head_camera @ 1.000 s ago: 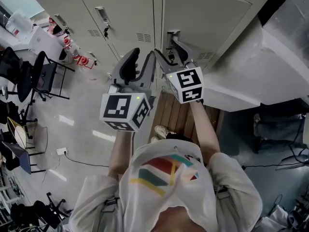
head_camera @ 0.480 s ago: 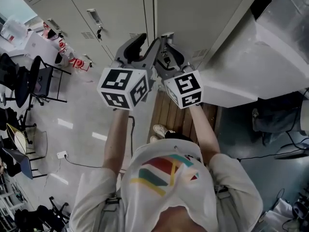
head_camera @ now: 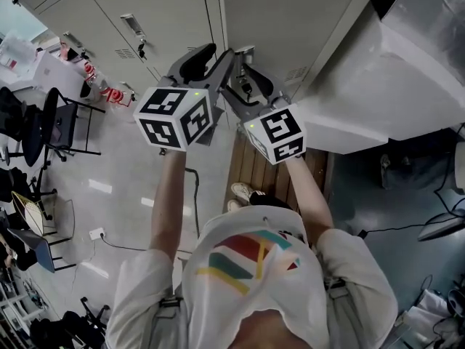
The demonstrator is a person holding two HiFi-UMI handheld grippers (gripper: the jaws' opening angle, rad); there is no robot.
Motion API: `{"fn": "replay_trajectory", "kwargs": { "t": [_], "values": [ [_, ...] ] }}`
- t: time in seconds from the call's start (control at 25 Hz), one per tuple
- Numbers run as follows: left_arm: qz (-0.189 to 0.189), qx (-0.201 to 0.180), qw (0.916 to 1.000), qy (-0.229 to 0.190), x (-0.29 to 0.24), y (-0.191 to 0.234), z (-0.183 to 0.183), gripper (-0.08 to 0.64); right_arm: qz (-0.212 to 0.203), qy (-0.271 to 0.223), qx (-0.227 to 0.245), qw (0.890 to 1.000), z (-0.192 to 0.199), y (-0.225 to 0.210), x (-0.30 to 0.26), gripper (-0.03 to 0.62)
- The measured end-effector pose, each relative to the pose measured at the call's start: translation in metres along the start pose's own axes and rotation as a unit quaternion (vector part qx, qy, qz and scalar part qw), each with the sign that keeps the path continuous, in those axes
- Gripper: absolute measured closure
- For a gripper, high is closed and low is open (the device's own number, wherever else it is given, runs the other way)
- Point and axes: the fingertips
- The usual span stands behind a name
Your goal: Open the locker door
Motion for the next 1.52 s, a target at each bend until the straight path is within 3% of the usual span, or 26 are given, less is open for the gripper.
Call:
{"fn": "replay_trajectory", "kwargs": {
  "t": [0.2, 0.32, 0.56, 0.84, 1.24, 1.52],
  "values": [
    [0.011, 0.000, 0.9997, 0.020, -0.011, 0.003, 0.007, 0.411, -0.024, 0.007, 0.012, 1.000, 0.004, 0.015, -0.001, 0.353],
    [0.014, -0.002, 0.9995, 0.029, -0.018, 0.005, 0.009, 0.449, -0.032, 0.015, 0.019, 0.999, 0.008, 0.025, 0.000, 0.353],
    [0.015, 0.012, 0.9993, 0.031, -0.025, 0.014, 0.007, 0.477, -0.038, 0.024, 0.002, 0.999, 0.021, 0.024, 0.010, 0.353],
    [0.010, 0.006, 0.9997, 0.021, -0.022, 0.009, 0.008, 0.477, -0.025, 0.040, -0.004, 0.999, 0.045, 0.015, 0.028, 0.353],
    [0.014, -0.033, 0.9992, 0.016, -0.009, -0.006, 0.015, 0.495, -0.009, 0.059, -0.034, 0.998, 0.070, 0.012, 0.052, 0.353],
    [0.022, -0.040, 0.9990, 0.006, 0.002, -0.020, 0.021, 0.497, 0.032, 0.056, -0.042, 0.997, 0.071, -0.004, 0.076, 0.354]
  ]
}}
Point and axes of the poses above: the fingertips, and each gripper's own axes: x backward along the fingers, y to its left, z out of its underside, and after that the axes turned 10 degrees about y, right-handed
